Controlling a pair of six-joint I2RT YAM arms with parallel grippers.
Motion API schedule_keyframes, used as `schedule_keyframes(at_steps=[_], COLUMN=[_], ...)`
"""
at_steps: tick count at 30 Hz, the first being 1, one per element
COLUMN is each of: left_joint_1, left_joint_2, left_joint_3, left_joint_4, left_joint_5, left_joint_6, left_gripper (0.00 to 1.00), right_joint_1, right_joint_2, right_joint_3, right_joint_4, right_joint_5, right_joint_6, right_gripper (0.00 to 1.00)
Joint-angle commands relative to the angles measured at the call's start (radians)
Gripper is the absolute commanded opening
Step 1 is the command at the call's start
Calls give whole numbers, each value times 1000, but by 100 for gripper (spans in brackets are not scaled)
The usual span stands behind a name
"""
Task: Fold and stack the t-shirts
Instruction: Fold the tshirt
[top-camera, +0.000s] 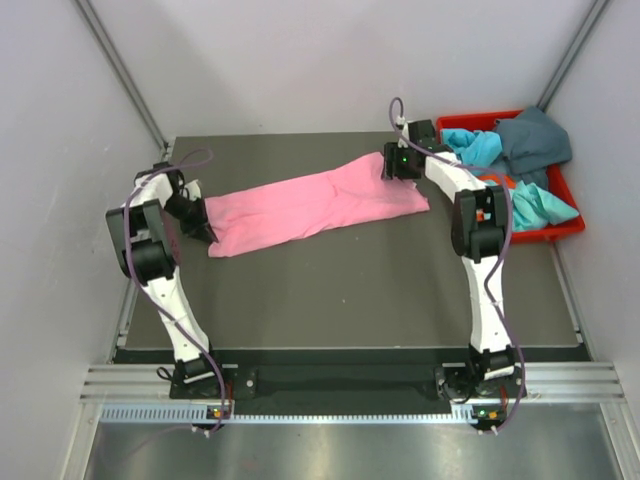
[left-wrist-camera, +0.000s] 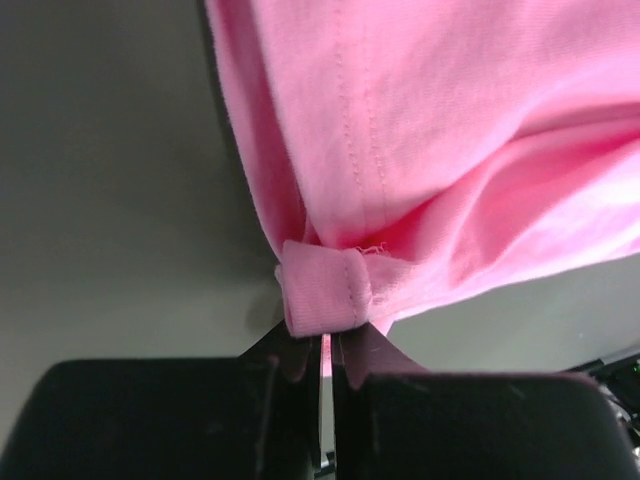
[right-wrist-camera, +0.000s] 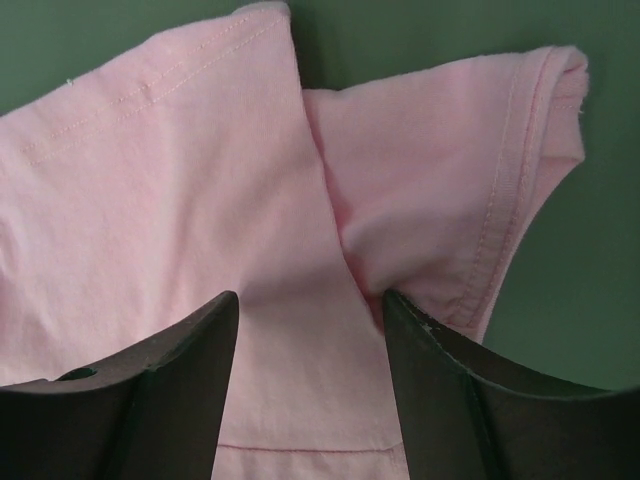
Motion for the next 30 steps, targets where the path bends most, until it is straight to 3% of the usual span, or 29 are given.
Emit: schedule_keyframes(at_steps=[1, 13, 15, 16, 18, 20, 22, 25, 30], left_joint_1=[-4, -6, -6, -6, -4, -6, -4, -4, -23], left_joint_2=[-106, -266, -289, -297, -319, -352, -376, -435, -470], left_joint_3=[-44, -222, -242, -248, -260, -277, -283, -279, -268], left_joint_4=[-42, -49, -51, -52, -62, -66, -72, -78, -77], left_joint_5=[2, -1, -26, -35, -59, -84, -116, -107, 19], left_joint_6=[8, 9, 8, 9, 9, 8, 8, 8, -30], left_gripper=[0, 0, 9, 23, 37, 48, 54, 54, 41], right_joint_1=[18, 33, 32, 33, 32, 34, 32, 32, 29], right_joint_2=[38, 128, 125, 115, 95, 60, 12, -65, -189], right_joint_3=[81, 221, 223, 223, 213, 204, 186, 134, -4], right_joint_4=[26, 49, 52, 52, 54, 54, 54, 51, 42], right_joint_5=[-28, -23, -20, -14, -11, -2, 3, 9, -11], right_joint_6=[26, 37, 29, 20, 11, -3, -8, 3, 24], right_gripper=[60, 59, 59, 60, 61, 63, 64, 65, 65])
